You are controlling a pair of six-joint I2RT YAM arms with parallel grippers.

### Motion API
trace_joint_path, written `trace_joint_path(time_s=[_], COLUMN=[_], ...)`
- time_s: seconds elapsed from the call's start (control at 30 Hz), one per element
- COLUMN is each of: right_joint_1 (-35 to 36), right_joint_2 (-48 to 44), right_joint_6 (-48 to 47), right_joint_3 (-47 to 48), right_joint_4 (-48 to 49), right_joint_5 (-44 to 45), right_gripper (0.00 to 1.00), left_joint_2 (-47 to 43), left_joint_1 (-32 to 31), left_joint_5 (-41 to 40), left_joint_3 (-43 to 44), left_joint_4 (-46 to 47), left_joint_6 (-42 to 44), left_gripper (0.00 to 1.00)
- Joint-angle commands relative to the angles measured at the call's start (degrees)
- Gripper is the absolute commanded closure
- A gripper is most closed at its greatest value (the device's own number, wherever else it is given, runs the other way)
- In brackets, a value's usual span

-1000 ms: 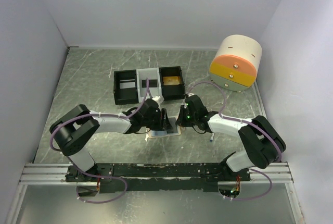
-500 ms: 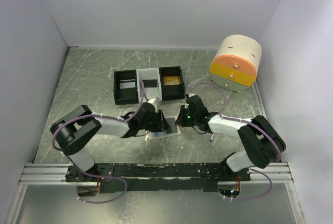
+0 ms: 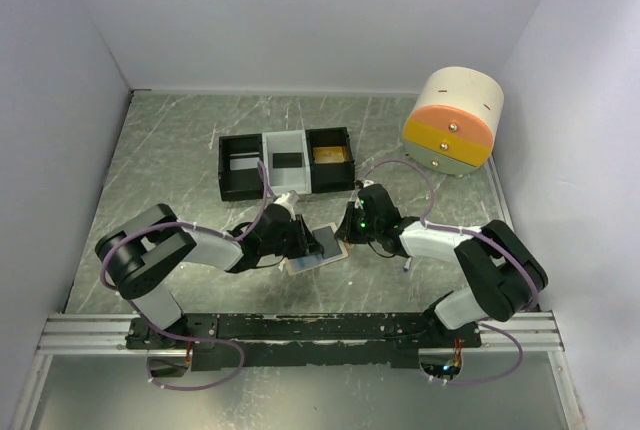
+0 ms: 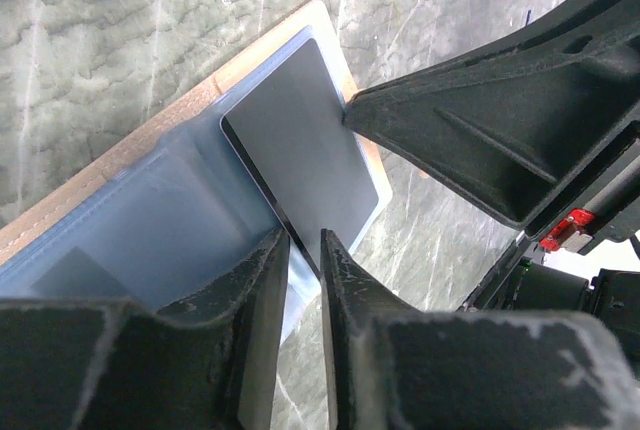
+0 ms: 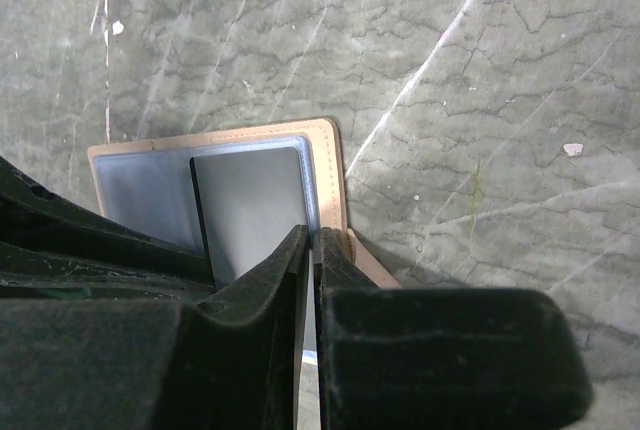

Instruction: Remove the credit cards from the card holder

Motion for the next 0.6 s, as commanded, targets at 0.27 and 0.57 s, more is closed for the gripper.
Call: trace_joint_path(time_s=[0.27, 0.57], right_joint_1=[0.64, 0.58], right_joint_2=[0.37, -2.12], right_joint_6=[0.83, 2.09], right_joint_3=[-4.25, -6.97], right_joint_4=[-3.99, -3.74], right_joint_5=[-2.47, -3.6], right_gripper=[0.97, 1.0], left_joint_2=[-1.47, -1.43], left_joint_1=[-0.42, -0.38], left_joint_5=[-3.23, -4.03], left_joint_3=[1.39, 0.74], left_joint_4=[2.31, 3.35], left_joint_6=[-0.61, -1.84], left_gripper=[0.61, 0.65])
